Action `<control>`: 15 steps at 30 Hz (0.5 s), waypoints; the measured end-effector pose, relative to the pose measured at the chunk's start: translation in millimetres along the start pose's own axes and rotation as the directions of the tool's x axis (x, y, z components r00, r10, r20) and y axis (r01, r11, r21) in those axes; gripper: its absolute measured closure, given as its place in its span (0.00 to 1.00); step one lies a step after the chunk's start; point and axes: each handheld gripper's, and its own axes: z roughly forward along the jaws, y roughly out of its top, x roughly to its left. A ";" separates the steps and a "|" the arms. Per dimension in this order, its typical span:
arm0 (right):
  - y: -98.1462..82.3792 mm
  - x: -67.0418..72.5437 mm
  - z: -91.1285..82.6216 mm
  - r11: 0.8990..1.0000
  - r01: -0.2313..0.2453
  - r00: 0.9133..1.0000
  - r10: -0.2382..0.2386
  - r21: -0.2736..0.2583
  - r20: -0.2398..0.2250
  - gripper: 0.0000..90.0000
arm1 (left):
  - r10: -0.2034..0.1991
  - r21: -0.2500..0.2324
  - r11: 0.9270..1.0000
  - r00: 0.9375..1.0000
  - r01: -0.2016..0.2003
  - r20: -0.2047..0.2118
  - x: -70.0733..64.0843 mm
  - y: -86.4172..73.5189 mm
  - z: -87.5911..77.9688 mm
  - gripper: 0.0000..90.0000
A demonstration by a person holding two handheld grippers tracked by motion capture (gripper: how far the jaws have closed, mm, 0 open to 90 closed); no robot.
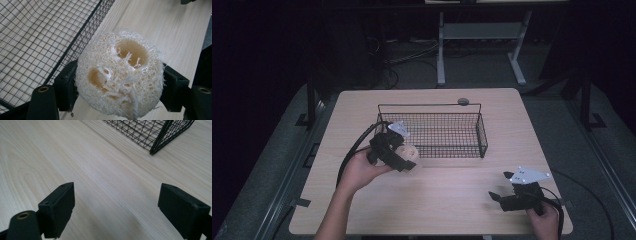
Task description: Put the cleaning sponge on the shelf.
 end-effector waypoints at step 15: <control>0.6 0.8 0.3 1.000 0.003 1.000 -0.003 -0.003 -0.004 0.15 | -0.007 -0.001 1.000 1.000 0.007 -0.013 14.4 16.4 -6.6 0.31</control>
